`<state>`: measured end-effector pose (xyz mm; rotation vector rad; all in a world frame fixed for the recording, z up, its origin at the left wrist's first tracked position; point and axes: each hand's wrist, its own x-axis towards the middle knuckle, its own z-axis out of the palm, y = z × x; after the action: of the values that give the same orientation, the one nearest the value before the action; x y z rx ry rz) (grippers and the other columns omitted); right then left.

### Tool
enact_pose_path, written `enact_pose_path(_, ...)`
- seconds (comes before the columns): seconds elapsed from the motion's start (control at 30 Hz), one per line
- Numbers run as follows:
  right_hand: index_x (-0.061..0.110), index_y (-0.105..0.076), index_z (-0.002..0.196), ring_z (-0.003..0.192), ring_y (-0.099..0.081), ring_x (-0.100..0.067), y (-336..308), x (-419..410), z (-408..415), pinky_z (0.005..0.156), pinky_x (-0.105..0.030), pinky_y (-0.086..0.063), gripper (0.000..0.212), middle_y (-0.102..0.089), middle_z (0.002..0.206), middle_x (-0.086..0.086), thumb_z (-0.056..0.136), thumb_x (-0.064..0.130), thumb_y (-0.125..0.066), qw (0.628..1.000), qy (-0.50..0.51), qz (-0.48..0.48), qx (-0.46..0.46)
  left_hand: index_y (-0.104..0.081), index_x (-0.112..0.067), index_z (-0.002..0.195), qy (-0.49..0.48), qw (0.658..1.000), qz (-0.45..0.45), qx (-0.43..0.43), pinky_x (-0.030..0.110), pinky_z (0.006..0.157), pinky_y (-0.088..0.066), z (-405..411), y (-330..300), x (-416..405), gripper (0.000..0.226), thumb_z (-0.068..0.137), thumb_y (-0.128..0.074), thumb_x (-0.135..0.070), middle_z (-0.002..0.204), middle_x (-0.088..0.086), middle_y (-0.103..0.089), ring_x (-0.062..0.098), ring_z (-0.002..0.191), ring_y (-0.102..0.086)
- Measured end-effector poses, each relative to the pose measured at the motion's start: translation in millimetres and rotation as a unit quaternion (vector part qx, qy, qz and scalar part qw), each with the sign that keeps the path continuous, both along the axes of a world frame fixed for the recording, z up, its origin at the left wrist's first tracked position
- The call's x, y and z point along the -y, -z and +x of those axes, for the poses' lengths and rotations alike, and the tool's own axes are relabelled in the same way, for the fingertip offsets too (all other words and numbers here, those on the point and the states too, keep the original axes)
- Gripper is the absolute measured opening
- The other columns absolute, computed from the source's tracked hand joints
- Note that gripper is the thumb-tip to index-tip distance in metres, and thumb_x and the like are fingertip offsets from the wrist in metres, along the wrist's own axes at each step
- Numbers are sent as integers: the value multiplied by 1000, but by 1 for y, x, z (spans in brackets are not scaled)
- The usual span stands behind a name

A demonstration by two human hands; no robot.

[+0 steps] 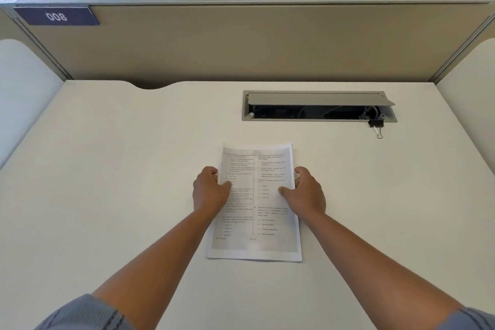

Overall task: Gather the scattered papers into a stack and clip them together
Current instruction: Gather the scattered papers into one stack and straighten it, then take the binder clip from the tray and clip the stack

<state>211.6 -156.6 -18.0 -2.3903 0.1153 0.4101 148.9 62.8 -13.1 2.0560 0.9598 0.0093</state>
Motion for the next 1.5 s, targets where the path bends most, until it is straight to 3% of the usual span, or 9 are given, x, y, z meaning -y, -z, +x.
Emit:
enact_pose_path(0.2, 24, -47, 143, 124, -52, -23, 4, 3, -1, 88, -38, -48, 66, -53, 136, 2, 86, 40, -76, 999, -18, -30, 24, -46, -16, 143, 60, 995, 79, -7, 42, 104, -46, 0, -1, 2, 63, 88, -73, -21, 147, 3, -42, 28, 129, -49)
enact_pose_path(0.43, 21, -54, 140, 123, -57, -21, 4, 17, 10, 99, -42, -51, 50, -55, 139, 3, 93, 27, -70, 995, 20, 67, 66, -52, -17, 141, 182, 973, 116, 86, 32, 112, -35, 20, -14, 43, 50, 93, -67, -15, 143, 0, -49, 22, 132, -44)
enact_pose_path(0.6, 17, -57, 138, 122, -59, -18, 0, 53, 34, 98, -29, -47, 44, -59, 137, 2, 95, 15, -67, 987, 74, 111, 94, -57, -20, 138, 274, 950, 90, 117, 31, 112, -39, 64, -10, 97, 45, 95, -69, -21, 141, -5, -54, 16, 130, -49)
enact_pose_path(0.8, 13, -57, 138, 125, -57, -19, 7, 119, 70, 106, -33, -47, 43, -60, 138, -1, 96, 11, -66, 978, 133, 115, 113, -59, -19, 136, 364, 923, 40, 117, 35, 111, -45, 124, 4, 174, 44, 94, -70, -18, 139, -2, -57, 18, 125, -55)
enact_pose_path(0.97, 10, -55, 139, 115, -57, -15, 17, 167, 96, 103, -29, -47, 46, -55, 139, -6, 95, 7, -66, 966, 183, 121, 134, -60, -13, 134, 352, 930, -15, 105, 31, 110, -44, 164, 18, 225, 43, 92, -71, -15, 134, 3, -60, 19, 123, -56)
enact_pose_path(1.2, 8, -57, 137, 105, -56, -12, 28, 197, 157, 93, -20, -45, 46, -58, 132, -7, 94, 11, -71, 956, 213, 127, 157, -58, -11, 136, 327, 932, -32, 154, 27, 111, -41, 230, 27, 273, 46, 91, -70, -11, 137, 3, -57, 20, 126, -55)
enact_pose_path(1.33, 8, -61, 132, 98, -56, -10, 31, 199, 189, 80, -5, -40, 43, -59, 127, -5, 92, 16, -74, 952, 229, 120, 163, -50, -10, 146, 318, 933, -45, 161, 24, 105, -43, 263, 26, 288, 52, 97, -65, -15, 142, 6, -53, 17, 122, -55)
enact_pose_path(1.43, 5, -67, 122, 92, -58, -14, 34, 199, 207, 84, -18, -46, 37, -62, 121, -9, 90, 20, -77, 956, 229, 85, 165, -43, -12, 153, 330, 933, -40, 140, 22, 101, -41, 284, 31, 296, 54, 102, -59, -16, 143, 7, -49, 21, 123, -56)
enact_pose_path(1.5, 4, -70, 116, 96, -63, -21, 36, 198, 215, 88, -27, -48, 34, -62, 119, -10, 87, 21, -79, 959, 228, 66, 157, -42, -12, 154, 346, 930, -15, 125, 26, 107, -41, 294, 34, 300, 55, 102, -58, -15, 143, 8, -47, 24, 126, -53)
